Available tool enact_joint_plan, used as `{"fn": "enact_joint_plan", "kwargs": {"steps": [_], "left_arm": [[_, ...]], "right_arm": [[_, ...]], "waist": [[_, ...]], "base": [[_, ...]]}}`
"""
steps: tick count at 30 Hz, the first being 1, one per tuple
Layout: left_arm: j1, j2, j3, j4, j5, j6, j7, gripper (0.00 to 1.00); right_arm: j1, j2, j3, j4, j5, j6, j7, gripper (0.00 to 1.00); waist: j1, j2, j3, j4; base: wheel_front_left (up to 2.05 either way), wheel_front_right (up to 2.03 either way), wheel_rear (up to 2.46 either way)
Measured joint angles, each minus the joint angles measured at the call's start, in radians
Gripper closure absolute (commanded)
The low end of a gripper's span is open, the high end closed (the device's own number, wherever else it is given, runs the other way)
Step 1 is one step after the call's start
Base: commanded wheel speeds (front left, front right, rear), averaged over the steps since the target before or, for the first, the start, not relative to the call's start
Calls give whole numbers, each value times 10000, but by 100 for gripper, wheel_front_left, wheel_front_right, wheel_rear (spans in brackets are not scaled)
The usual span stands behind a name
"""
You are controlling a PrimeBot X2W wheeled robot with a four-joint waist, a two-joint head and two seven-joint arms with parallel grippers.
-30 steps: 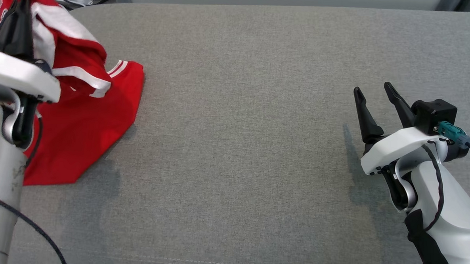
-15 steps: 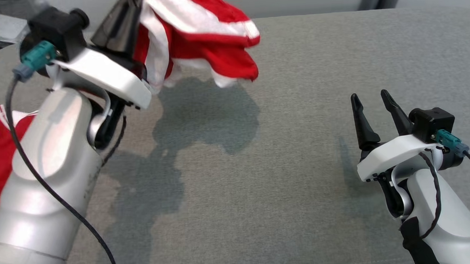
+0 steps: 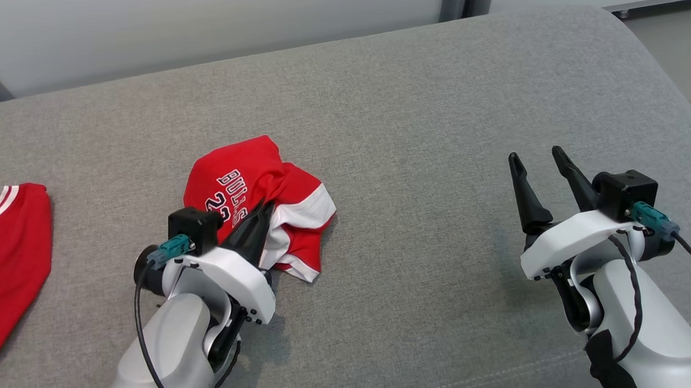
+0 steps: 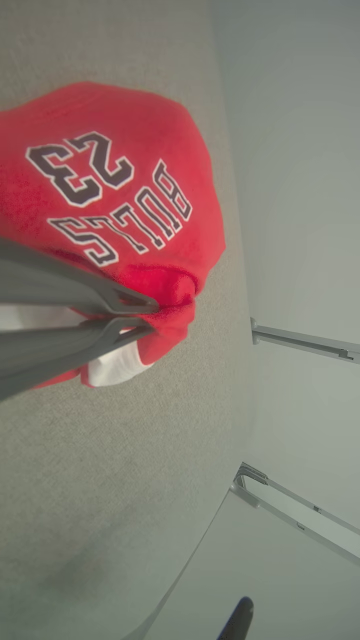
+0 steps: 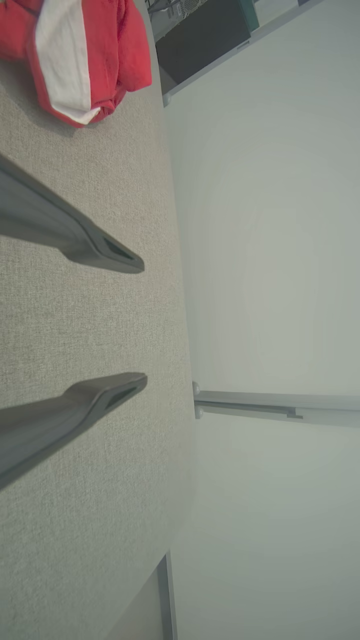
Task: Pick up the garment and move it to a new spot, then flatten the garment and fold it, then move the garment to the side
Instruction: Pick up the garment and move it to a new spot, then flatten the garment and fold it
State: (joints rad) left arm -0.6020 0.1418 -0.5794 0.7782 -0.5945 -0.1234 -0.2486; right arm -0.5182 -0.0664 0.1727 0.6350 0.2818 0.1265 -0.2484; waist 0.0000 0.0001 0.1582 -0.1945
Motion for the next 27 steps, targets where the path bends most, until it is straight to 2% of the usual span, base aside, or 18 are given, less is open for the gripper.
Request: {"fn": "enact_joint_plan", "kwargs": {"steps": [1, 7, 13, 20, 27], "left_arm": [[131, -17, 40, 75, 86, 2, 0, 0], [696, 0, 719, -54, 702, 297, 0, 0], [1711, -19, 1739, -997, 1666, 556, 0, 0], [2681, -301, 3030, -2109, 2328, 570, -29, 0], [3445, -640, 3894, -2650, 2857, 437, -29, 0]], "right_arm": [[0, -4, 31, 0, 0, 0, 0, 0], [8, -4, 265, 8, 40, 0, 0, 0], [144, -13, 523, 165, 268, 0, 0, 0], [169, -10, 754, 303, 433, 0, 0, 0], [191, -65, 955, 708, 790, 0, 0, 0]], "waist": [[0, 0, -21, 52], [0, 0, -167, 446], [0, 0, -428, 1284], [0, 0, -651, 2102], [0, 0, -802, 2766]], "base": [[0, 0, 0], [0, 0, 0], [0, 0, 0], [0, 0, 0], [0, 0, 0]]}}
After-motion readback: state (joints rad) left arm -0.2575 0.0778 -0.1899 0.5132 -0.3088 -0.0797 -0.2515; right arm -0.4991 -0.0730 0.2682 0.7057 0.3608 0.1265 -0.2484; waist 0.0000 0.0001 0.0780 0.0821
